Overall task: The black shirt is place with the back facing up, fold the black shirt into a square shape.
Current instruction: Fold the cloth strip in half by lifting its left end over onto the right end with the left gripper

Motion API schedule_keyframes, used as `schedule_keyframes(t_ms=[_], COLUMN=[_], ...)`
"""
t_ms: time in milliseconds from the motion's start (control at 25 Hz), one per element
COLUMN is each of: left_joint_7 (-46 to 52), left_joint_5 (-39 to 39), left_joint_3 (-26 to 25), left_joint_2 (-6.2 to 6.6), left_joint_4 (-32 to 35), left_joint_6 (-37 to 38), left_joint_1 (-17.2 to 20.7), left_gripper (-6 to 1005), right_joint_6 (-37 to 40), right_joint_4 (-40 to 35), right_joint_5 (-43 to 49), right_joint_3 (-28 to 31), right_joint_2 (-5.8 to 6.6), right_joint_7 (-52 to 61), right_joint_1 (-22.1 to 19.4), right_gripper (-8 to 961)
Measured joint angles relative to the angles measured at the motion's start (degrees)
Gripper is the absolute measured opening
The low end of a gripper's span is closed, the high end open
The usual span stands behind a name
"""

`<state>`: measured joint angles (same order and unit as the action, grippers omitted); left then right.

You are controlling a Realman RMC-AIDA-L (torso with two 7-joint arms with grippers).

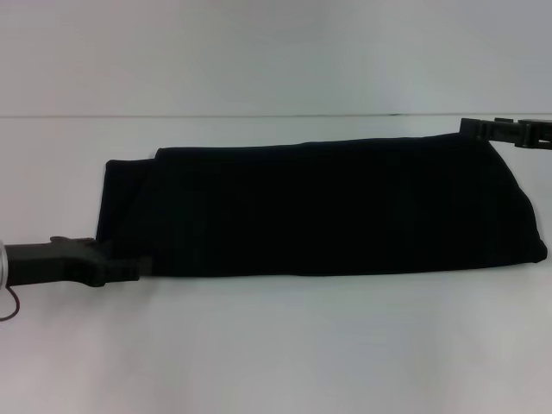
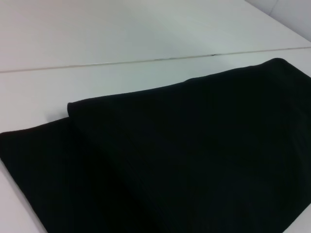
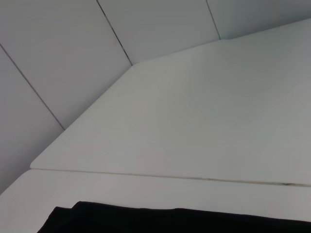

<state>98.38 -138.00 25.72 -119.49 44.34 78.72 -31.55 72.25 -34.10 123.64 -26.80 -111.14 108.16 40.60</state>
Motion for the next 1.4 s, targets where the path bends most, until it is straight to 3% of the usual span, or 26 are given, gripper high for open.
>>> schedule_keyframes(t_ms=[240, 440, 560, 760, 1000, 1240, 1400], left_joint_7=[0.3, 0.4, 0.3, 0.2, 0.3, 0.3, 0.3], left_joint_5=[-0.1, -0.1, -0.2, -0.2, -0.2, -0.2, -0.2], left_joint_3=[-0.3, 0.1, 0.5, 0.6, 0.6, 0.7, 0.7], left_joint_2=[-0.13, -0.13, -0.13, -0.12, 0.02, 0.12, 0.14], left_joint_4=[0.0, -0.4, -0.7, -0.8, -0.6, -0.8, -0.8], left_joint_6=[-2.5, -4.1, -4.3, -4.3, -3.8, -3.8, -3.9], left_joint_1=[0.0, 0.0, -0.3, -0.4, -0.3, -0.4, -0.5], left_gripper=[765, 621, 393, 193, -1, 0, 1], right_joint_6=[-0.1, -0.1, -0.1, 0.4, 1.5, 4.5, 5.4], right_joint_4=[0.0, 0.0, 0.0, 0.0, 0.0, -0.1, -0.1], right_joint_5=[-0.1, -0.1, -0.1, 0.7, 7.9, 10.6, 10.8], right_joint_3=[0.0, 0.0, 0.0, -0.5, -0.6, -0.6, -0.5], right_joint_2=[-0.03, -0.01, 0.03, 0.5, 1.86, 3.33, 3.67], right_joint_7=[0.0, 0.0, 0.0, 0.4, 6.7, 11.4, 12.6], right_joint_1=[-0.1, -0.5, -0.6, -0.9, -0.9, -2.4, -4.2], right_gripper=[915, 915, 915, 915, 916, 916, 916])
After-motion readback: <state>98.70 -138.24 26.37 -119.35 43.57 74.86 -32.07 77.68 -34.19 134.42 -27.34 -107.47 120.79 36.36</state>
